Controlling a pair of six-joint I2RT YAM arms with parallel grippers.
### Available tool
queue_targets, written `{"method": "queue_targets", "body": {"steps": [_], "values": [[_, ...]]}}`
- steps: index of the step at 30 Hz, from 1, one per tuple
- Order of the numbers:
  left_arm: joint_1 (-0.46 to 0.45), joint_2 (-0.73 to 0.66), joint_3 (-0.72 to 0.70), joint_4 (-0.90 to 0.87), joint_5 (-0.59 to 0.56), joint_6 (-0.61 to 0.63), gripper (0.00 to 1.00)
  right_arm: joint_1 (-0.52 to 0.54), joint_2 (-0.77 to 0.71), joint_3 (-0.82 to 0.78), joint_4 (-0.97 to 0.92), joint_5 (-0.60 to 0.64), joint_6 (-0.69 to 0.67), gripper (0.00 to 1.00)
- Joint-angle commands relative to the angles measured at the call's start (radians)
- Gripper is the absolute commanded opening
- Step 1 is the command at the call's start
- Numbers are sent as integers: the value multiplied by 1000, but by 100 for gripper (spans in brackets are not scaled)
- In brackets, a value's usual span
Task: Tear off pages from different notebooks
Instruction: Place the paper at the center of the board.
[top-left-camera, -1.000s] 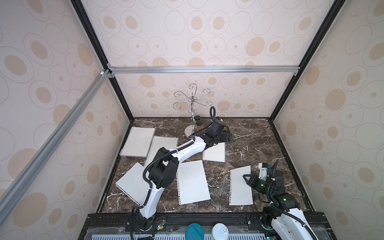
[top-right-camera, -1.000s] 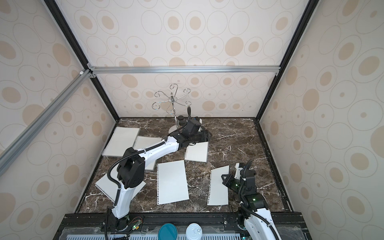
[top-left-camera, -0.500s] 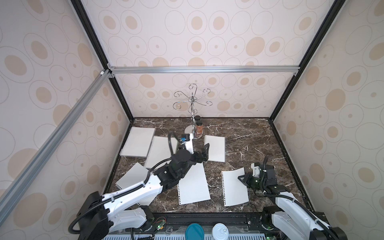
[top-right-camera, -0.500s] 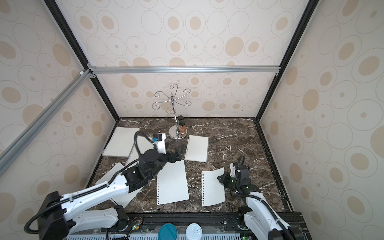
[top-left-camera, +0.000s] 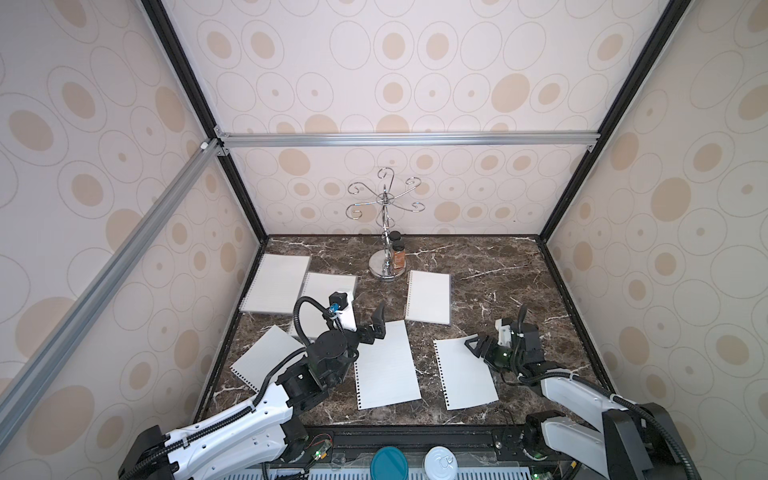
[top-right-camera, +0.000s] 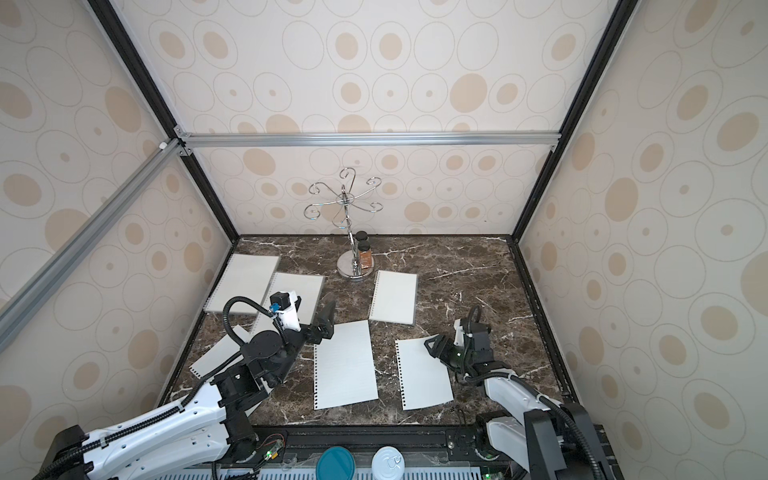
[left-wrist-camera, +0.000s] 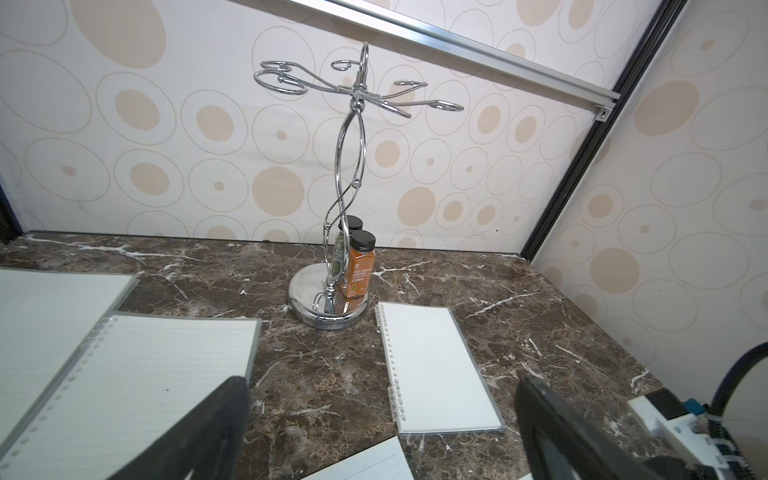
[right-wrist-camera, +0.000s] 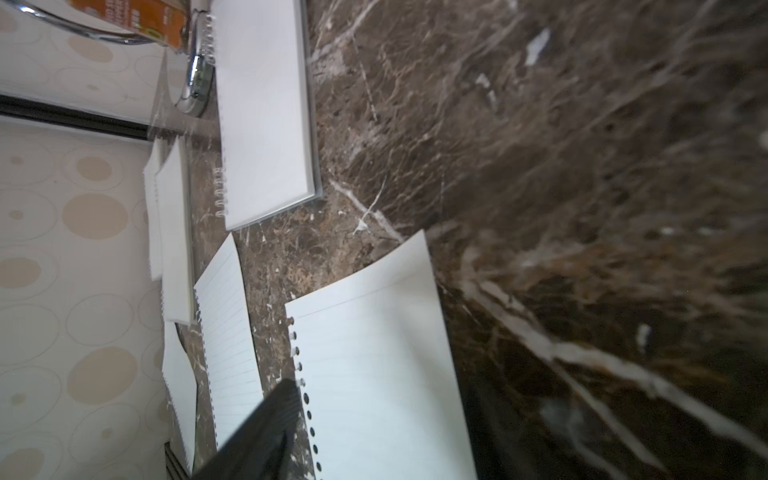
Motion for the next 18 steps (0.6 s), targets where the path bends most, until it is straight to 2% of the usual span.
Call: {"method": "queue_targets", "body": {"steps": [1,4,8,12,15,16,18], "values": [[5,-55,-37,8,-57,55,100,1,-56,33,-150,137,-27,79],[7,-108,-66,35,-55,101,100,-7,-139,52,-264,244,-22,89],[16,-123,-83,55,-112,181,100,-14,-300,107,-437,296,2,91],[78,-84,-162,204,-159,335,100,-16,-504,218,-587,449,-1,100],[199,-28,-238,309,-218,345,100,-16,-559,294,-564,622,-15,99],[245,-11,-259,324,-234,327,100,-16,-548,307,-520,682,-43,99],[325,28,-317,422,-185,353,100,-15,-503,285,-342,749,-158,100]]}}
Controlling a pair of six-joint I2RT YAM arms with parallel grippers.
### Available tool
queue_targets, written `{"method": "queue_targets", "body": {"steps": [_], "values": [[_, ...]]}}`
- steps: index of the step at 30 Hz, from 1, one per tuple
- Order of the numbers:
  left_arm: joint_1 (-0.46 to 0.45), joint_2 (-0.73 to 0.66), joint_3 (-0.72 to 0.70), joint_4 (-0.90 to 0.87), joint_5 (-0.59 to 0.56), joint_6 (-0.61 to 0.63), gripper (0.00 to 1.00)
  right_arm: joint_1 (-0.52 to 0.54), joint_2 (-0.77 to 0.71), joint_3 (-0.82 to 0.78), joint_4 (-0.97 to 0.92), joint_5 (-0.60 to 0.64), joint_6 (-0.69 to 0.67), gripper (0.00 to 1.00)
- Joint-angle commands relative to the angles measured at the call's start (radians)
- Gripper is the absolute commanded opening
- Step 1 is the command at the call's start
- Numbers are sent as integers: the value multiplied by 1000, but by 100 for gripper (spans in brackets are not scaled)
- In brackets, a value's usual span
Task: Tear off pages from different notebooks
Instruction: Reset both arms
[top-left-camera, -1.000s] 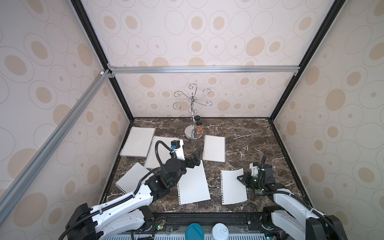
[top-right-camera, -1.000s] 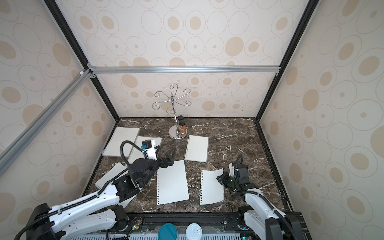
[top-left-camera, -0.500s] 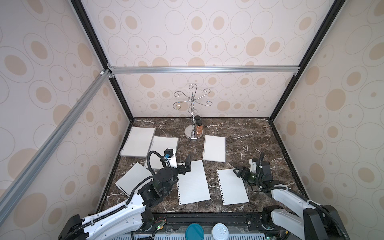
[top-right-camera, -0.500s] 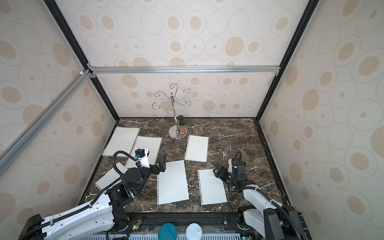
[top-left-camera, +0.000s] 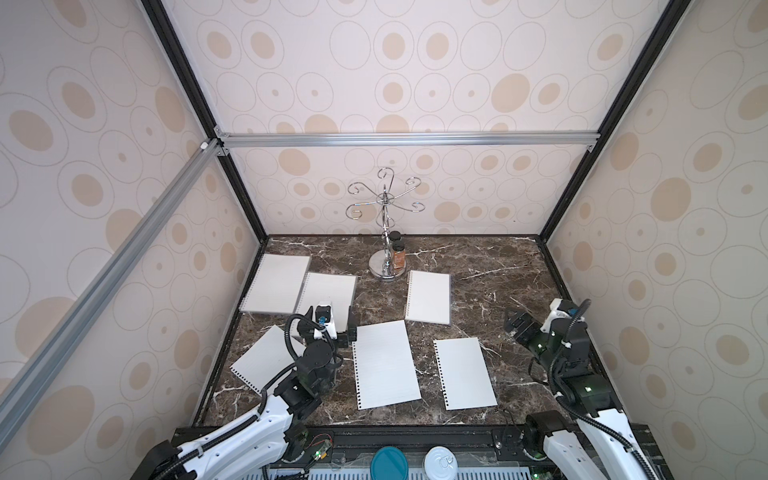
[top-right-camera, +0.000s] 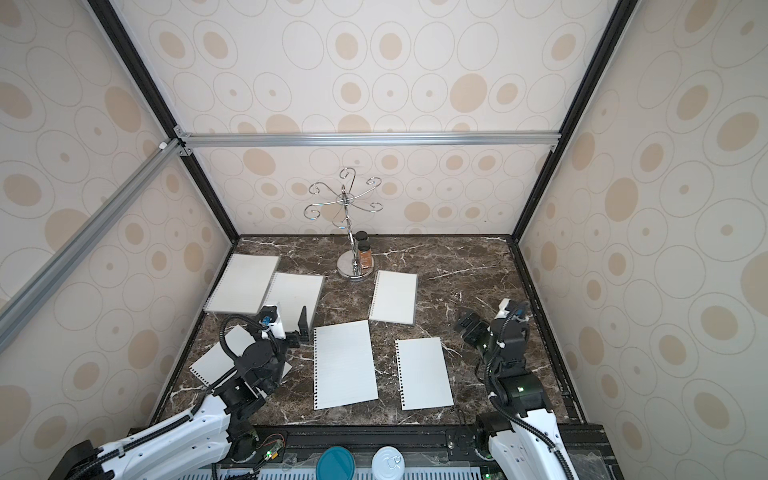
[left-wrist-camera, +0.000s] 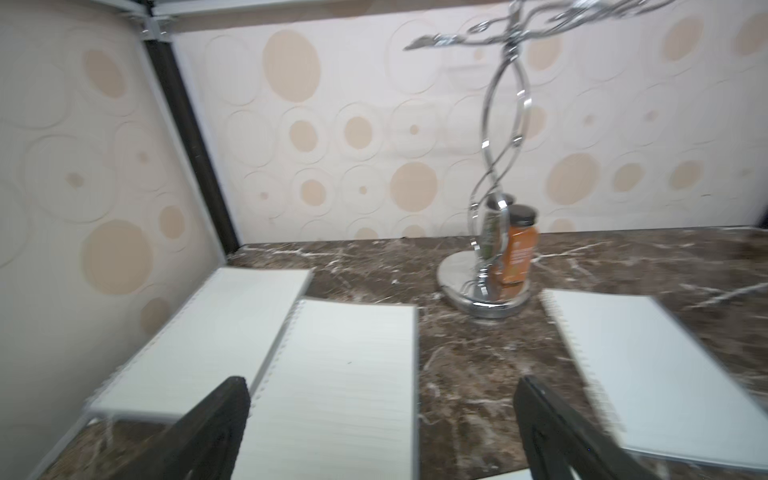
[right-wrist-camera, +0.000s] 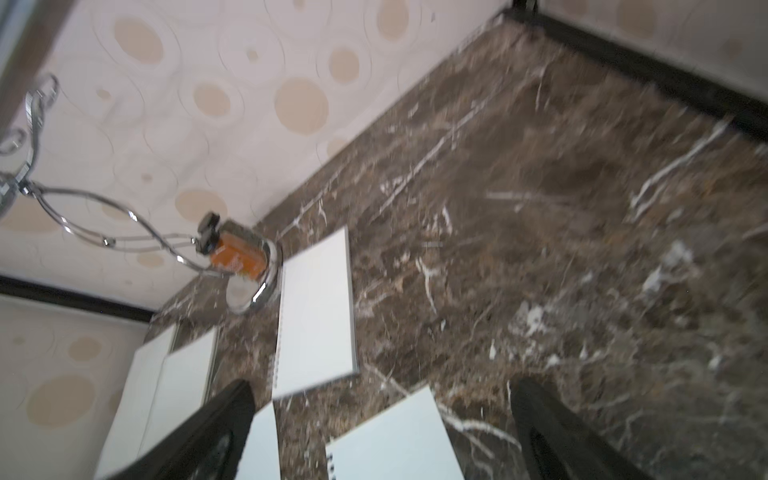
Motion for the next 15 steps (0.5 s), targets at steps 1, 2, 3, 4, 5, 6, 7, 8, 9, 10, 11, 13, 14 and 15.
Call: {"method": "queue_targets", "body": {"steps": [1,2,3,4,5,6,7,8,9,10,11,13,14,15], "values": [[89,42,-40,170,-54,53,99,-3,83,-55,221,223,-158,100],[95,41,-31,145,-54,59,100,-3,122,-103,359,222,-220,100],[99,43,-29,146,-62,70,100,-3,178,-164,537,222,-311,100],[105,41,-31,153,-72,73,100,-3,235,-201,653,219,-392,99],[113,41,-37,157,-66,83,100,-3,282,-211,705,207,-473,99],[123,43,-45,170,-58,100,100,-3,332,-202,711,211,-541,99],[140,51,-62,195,-56,114,100,-3,386,-192,719,220,-580,99],[160,66,-85,233,-59,120,100,-3,440,-193,748,215,-636,98],[192,94,-113,283,-67,116,100,-2,506,-202,792,210,-682,96],[227,130,-140,334,-65,109,100,-2,571,-210,837,225,-699,96],[257,171,-163,393,-48,108,100,-2,624,-224,893,243,-689,96],[288,256,-160,492,-24,139,100,1,768,-274,1158,258,-705,96],[296,286,-144,499,4,143,100,16,806,-276,1217,258,-738,97],[307,330,-128,528,29,147,100,17,827,-269,1229,216,-754,97]]}}
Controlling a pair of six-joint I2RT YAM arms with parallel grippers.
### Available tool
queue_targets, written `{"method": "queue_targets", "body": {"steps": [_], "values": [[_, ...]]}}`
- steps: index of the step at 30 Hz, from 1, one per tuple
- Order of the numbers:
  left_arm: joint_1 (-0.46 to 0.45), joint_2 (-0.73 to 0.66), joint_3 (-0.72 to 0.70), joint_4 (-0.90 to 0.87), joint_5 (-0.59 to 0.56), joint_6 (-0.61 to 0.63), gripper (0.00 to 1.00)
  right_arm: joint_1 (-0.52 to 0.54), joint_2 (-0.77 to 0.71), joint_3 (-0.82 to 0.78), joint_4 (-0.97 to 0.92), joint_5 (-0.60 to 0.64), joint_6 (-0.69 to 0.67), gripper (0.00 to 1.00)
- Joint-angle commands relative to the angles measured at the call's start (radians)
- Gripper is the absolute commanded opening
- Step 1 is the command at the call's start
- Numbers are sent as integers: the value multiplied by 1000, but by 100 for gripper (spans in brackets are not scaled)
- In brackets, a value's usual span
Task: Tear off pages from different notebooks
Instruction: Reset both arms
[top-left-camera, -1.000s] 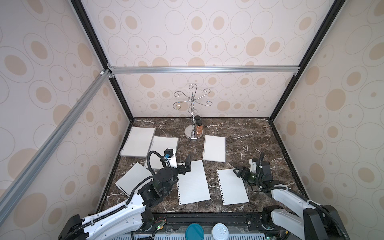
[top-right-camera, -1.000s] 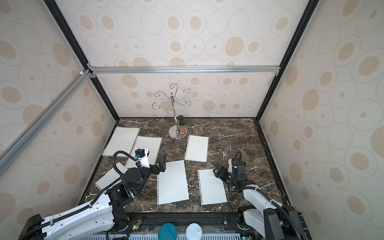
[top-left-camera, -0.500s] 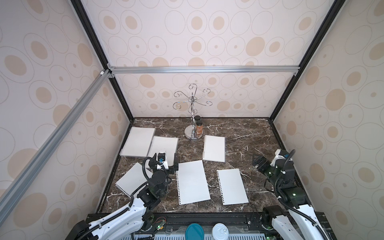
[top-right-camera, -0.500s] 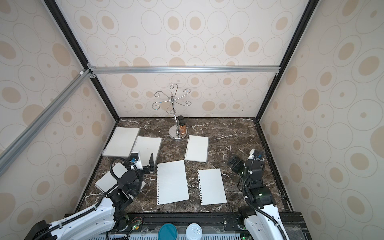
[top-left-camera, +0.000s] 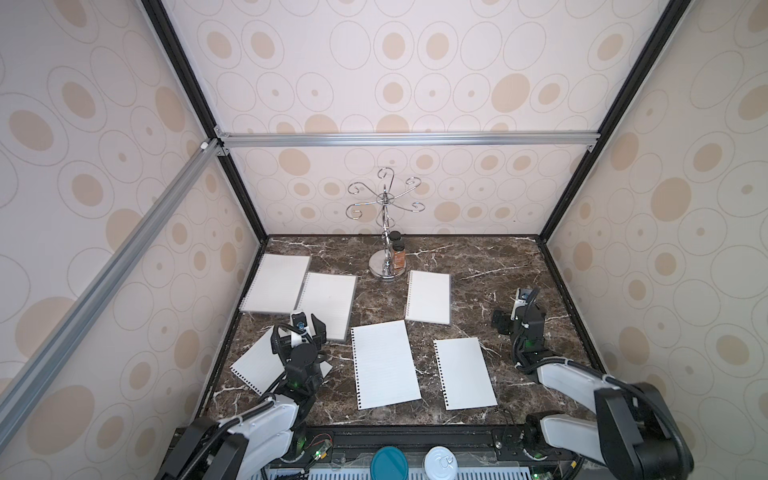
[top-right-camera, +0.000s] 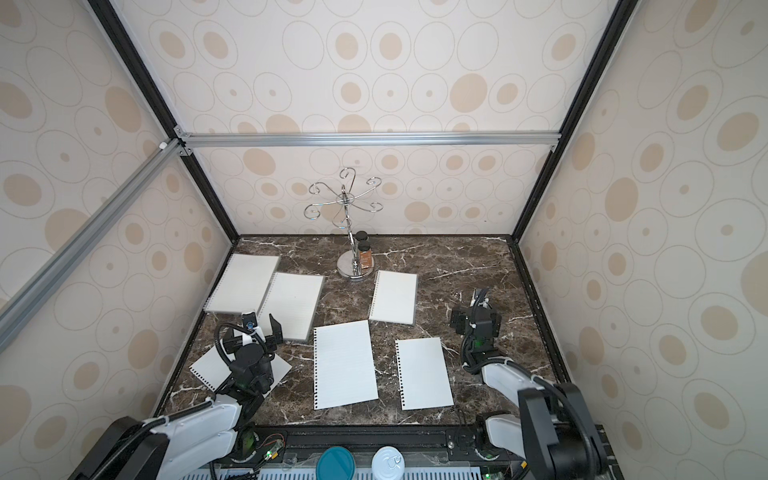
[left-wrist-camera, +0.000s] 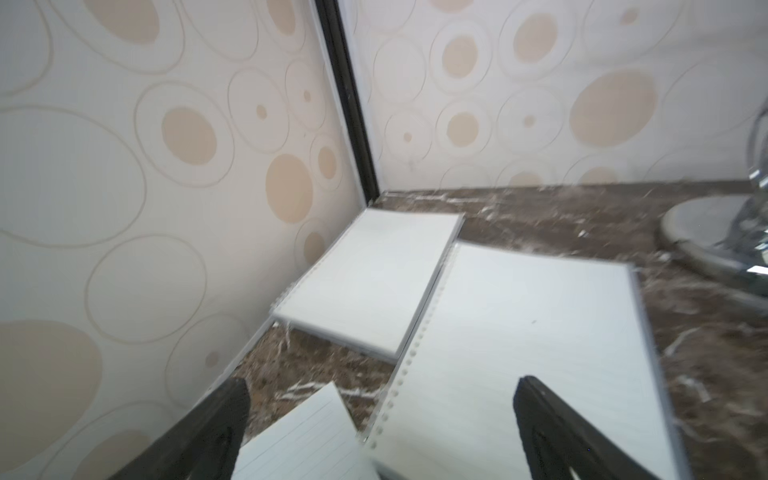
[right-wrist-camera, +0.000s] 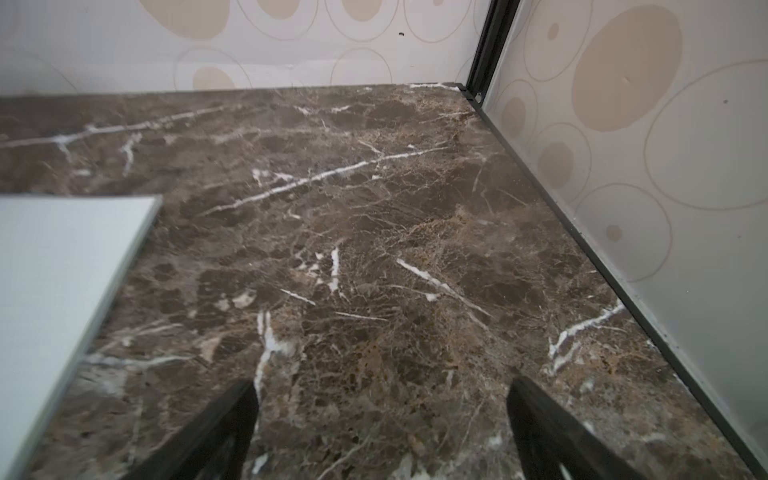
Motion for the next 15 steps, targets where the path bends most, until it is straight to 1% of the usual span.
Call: {"method": "queue_targets", "body": {"steps": [1,3,5,6,7,8,9,10,11,13,14,15], "values": [[31,116,43,217,70,56,100,9,66,-4,254,-17,-98,98],[36,239,88,305,56,112,100,-1,129,16,285,-62,-101,98],[35,345,143,350,67,183,100,-35,219,31,330,-159,-92,98],[36,398,163,398,67,222,100,-44,259,41,376,-173,-98,98],[36,442,176,449,58,248,100,-45,249,49,328,-193,-101,99],[37,459,200,425,27,248,100,-46,220,67,246,-202,-99,99],[49,465,226,384,7,232,100,-49,212,82,211,-223,-100,99],[63,464,237,358,11,221,100,-49,232,76,257,-231,-109,100],[75,454,238,333,42,213,100,-49,245,71,288,-235,-112,100],[96,411,225,278,150,186,100,-49,230,83,231,-233,-107,99],[100,387,208,279,196,172,100,-50,221,93,198,-233,-102,100],[107,366,178,314,277,151,100,-53,222,94,204,-235,-100,100]]}}
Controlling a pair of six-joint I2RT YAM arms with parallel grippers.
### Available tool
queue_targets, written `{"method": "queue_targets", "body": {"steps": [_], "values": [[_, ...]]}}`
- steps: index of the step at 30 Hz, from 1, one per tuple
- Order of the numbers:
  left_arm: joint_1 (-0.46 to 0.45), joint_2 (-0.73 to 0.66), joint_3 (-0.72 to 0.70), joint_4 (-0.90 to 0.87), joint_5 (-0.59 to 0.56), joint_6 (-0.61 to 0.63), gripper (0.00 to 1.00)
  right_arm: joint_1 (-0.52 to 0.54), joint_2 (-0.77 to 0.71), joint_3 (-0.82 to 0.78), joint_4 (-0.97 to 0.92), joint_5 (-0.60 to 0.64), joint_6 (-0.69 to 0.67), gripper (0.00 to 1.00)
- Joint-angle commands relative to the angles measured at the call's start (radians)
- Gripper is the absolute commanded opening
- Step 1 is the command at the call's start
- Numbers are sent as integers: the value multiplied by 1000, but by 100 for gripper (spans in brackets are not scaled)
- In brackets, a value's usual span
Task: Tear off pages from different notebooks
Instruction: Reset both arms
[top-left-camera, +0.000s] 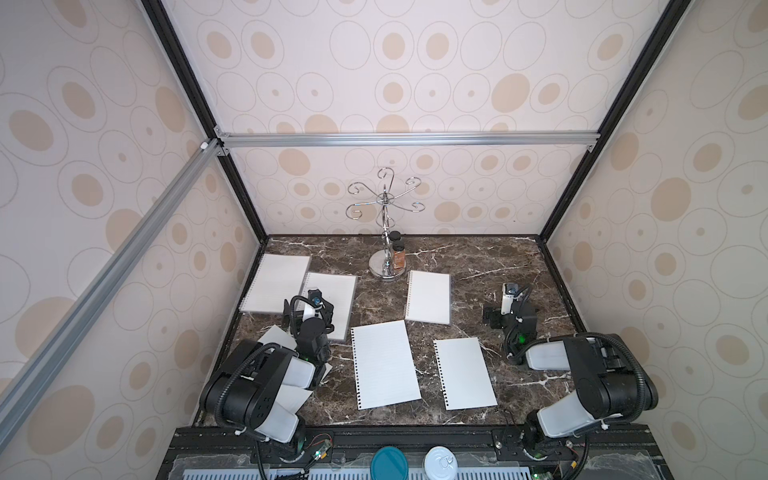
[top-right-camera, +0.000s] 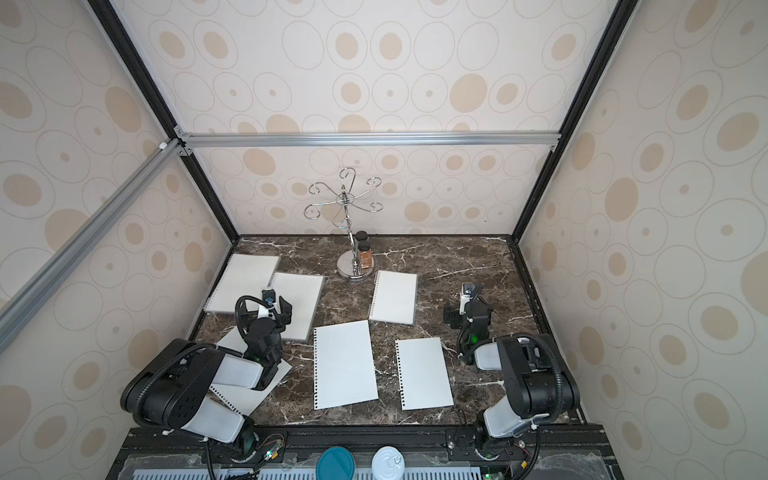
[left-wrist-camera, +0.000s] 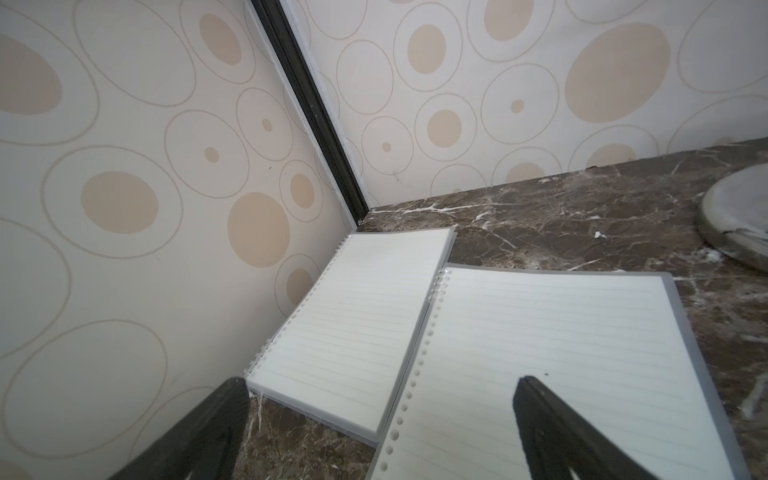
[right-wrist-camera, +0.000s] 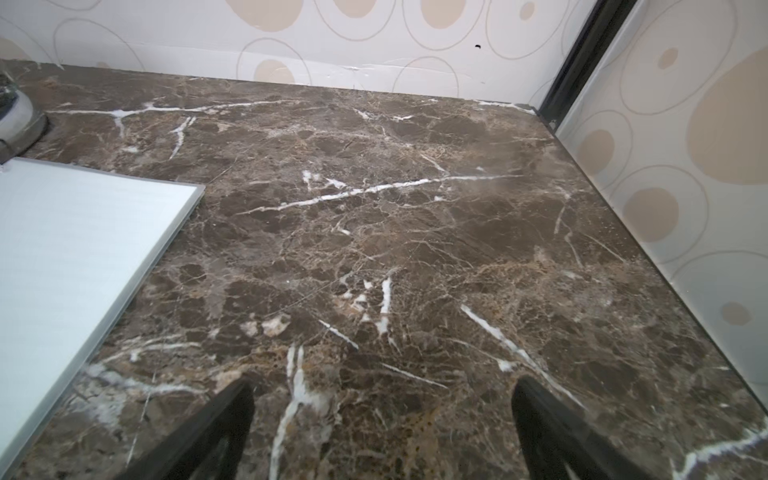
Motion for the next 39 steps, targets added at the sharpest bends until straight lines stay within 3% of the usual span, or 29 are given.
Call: {"method": "queue_targets", "body": {"steps": [1,2,4,6,8,13,15,21,39], "values": [[38,-64,-68,85,248,-61,100,-7,-8,16,5,-29,-16,100],[45,-62,-90,118,293,-49,100,-7,-8,11,12,-30,-17,100],[50,-21,-96,191,224,-64,100,-8,-21,-12,38,-47,-23,100],[65,39,-112,292,229,-64,100,-8,-24,-41,91,-81,-35,100],[90,27,-114,268,243,-104,100,-9,-30,-58,113,-87,-39,100],[170,111,-97,309,318,-179,100,-21,-16,-41,106,12,17,100],[174,78,-63,180,327,-195,100,-28,-12,10,11,120,75,99],[191,89,-26,132,271,-231,100,-21,-13,26,-24,114,55,100],[223,89,-22,122,321,-251,100,-21,-11,24,-19,114,54,100]]}}
